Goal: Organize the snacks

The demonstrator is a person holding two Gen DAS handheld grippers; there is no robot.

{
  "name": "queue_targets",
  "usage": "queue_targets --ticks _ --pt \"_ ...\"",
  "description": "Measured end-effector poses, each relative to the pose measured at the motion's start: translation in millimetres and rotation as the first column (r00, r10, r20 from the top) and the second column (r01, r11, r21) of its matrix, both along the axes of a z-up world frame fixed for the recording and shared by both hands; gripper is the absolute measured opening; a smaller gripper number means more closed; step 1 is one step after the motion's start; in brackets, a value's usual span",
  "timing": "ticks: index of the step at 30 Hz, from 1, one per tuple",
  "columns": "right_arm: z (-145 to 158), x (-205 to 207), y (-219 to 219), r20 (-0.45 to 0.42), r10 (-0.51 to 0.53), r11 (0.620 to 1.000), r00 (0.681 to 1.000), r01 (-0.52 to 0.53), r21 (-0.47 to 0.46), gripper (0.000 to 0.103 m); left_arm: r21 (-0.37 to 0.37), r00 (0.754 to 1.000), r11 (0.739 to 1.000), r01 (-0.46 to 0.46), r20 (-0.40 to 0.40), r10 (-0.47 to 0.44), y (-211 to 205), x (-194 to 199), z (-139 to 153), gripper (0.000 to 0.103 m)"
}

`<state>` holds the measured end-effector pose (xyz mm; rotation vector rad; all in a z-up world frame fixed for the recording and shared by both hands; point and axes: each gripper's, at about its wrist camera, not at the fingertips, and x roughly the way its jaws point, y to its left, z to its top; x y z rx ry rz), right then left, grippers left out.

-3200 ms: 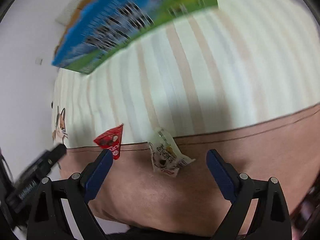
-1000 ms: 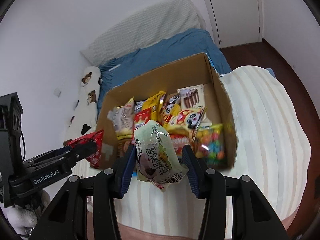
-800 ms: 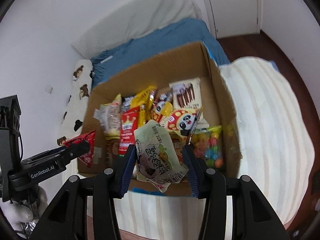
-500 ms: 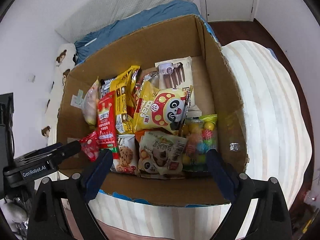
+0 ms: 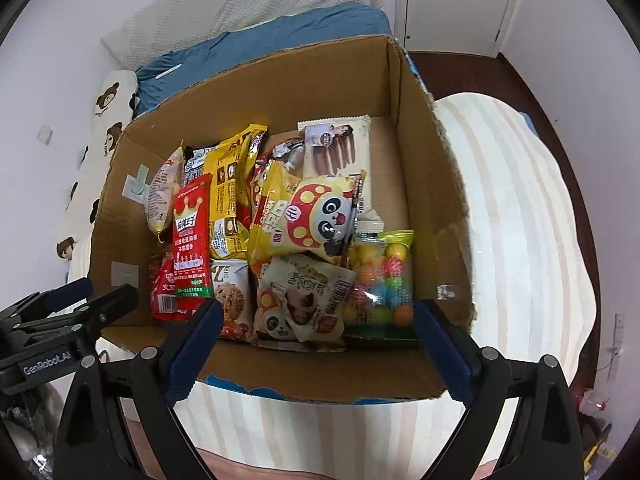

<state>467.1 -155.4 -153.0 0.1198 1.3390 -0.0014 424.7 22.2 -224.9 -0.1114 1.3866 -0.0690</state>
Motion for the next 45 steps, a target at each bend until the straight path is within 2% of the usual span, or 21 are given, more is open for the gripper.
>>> queue_targets --ticks 4,13,19,30,45 --pt "5.0 -4.4 0.5 0.015 0.007 1.0 1.0 -0.007 0.008 0.098 -0.003 0.999 1.0 -0.024 0.029 0.025 1.9 -6.2 8.3 0.087" --pt "36.8 -33.2 5.0 0.112 0.025 1.0 0.993 -0.027 0.014 0.098 0.013 0.989 0.999 -0.036 0.147 0.034 0.4 -38.4 43.4 0.087" --pt "61.4 -66.5 6.4 0.207 0.029 1.0 0.978 -0.028 -0.012 0.098 0.037 0.968 0.998 -0.054 0.247 0.043 0.5 -75.9 68.3 0.087" --pt "114.2 -142.5 3.9 0.33 0.034 0.999 0.943 -0.046 0.029 0.098 0.038 0.926 0.998 -0.043 0.376 0.026 -8.9 -154.7 115.4 0.087" --pt "182.2 -249.6 1.6 0.473 0.064 0.997 0.879 -0.08 0.013 0.098 0.045 0.874 0.998 -0.05 0.485 0.022 -18.4 -245.6 163.5 0.087"
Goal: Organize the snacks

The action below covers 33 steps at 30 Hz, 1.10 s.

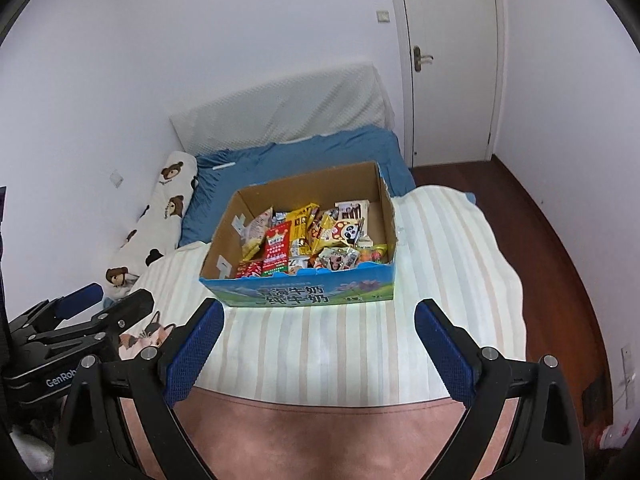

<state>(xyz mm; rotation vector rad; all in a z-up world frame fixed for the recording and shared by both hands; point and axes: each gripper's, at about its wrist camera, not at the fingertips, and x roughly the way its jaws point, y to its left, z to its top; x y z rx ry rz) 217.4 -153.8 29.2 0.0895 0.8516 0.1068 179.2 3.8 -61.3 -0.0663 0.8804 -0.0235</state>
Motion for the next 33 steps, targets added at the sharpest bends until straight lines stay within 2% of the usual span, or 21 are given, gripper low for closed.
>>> queue_targets --ticks 8,15,20,21,22,33 --pt "27.9 -41.9 2.2 0.051 0.016 1.0 0.999 -0.016 -0.001 0.098 0.005 0.999 1.0 -0.01 0.046 0.01 0.4 -38.7 21.5 0.087" --pt "43.4 -65.5 5.8 0.085 0.031 0.999 0.996 -0.029 -0.026 0.098 0.02 0.998 1.0 -0.009 0.067 0.008 -1.3 -54.8 30.4 0.087" --pt "45.0 -62.7 5.3 0.094 0.007 0.999 0.996 -0.003 -0.048 0.102 0.029 0.997 0.999 -0.018 0.078 0.016 -1.2 -49.9 29.6 0.088" --pt "43.7 -59.8 4.2 0.096 -0.002 0.999 0.995 0.007 -0.052 0.102 0.031 0.997 0.999 -0.02 0.077 0.018 -1.3 -47.3 28.0 0.092" --pt "42.6 -56.8 3.2 0.096 -0.01 0.998 0.995 0.016 -0.056 0.102 0.033 0.997 0.999 -0.02 0.075 0.017 -1.5 -43.8 25.9 0.102" --pt "21.7 -4.5 -2.0 0.08 -0.073 0.993 0.994 0.08 -0.092 0.102 0.058 0.997 0.997 -0.053 0.058 0.05 3.0 6.6 4.2 0.102"
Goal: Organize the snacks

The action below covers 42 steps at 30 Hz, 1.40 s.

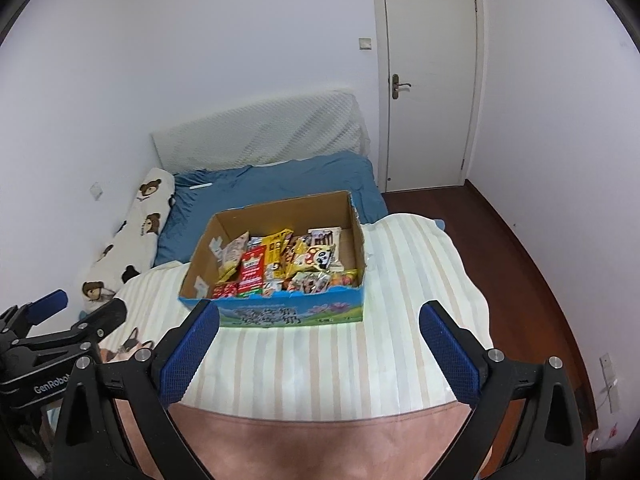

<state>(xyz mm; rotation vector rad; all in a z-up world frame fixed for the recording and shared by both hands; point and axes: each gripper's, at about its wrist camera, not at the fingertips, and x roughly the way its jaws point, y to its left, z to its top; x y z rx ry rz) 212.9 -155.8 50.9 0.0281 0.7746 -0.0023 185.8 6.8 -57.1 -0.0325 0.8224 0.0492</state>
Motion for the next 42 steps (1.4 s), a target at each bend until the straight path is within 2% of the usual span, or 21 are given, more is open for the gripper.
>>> queue_targets --ticks 12,21,42 --pt "-34.2 61.5 -7.7 -0.038 -0.051 0.998 0.998 0.05 -0.026 0.102 0.023 0.997 1.0 -0.02 -0.071 0.021 3.5 57.6 -36.8 0.102" --pt "-66.9 90.1 -9.7 -0.089 -0.078 0.996 0.993 0.075 -0.042 0.102 0.033 0.995 0.999 -0.017 -0.097 0.02 -5.0 76.3 -52.0 0.102" --pt "-66.4 103.6 0.5 -0.074 -0.072 0.995 0.995 0.068 -0.067 0.102 0.04 0.997 0.999 -0.023 -0.074 0.026 -6.7 89.1 -47.8 0.102"
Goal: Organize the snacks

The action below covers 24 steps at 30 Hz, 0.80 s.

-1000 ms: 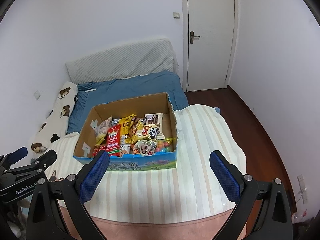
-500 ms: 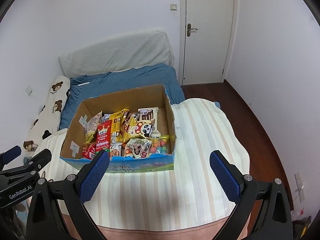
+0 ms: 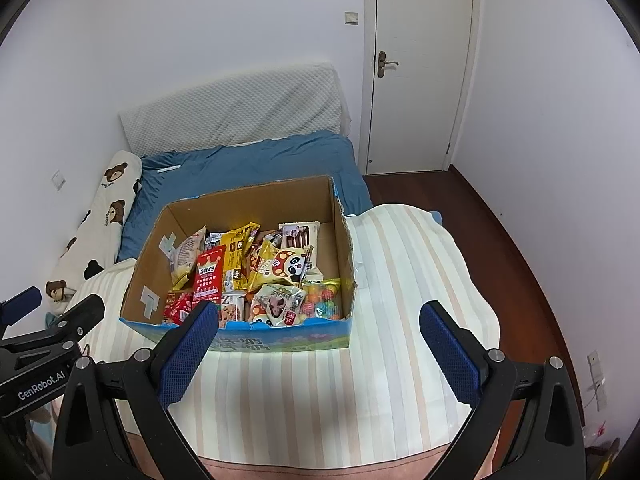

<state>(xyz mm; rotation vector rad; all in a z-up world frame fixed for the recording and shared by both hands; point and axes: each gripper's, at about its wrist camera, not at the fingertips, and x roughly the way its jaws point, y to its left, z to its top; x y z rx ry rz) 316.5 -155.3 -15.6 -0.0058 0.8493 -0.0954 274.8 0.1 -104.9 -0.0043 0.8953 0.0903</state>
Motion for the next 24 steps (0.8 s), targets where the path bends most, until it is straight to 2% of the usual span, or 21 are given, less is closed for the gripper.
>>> queue_targets --ticks 24 --pt "4.9 -8.7 2.4 0.004 0.0 1.0 1.0 0.0 0.007 0.102 0.009 1.0 1.0 0.008 0.013 -0.008 -3.4 -5.3 8.4 0.102"
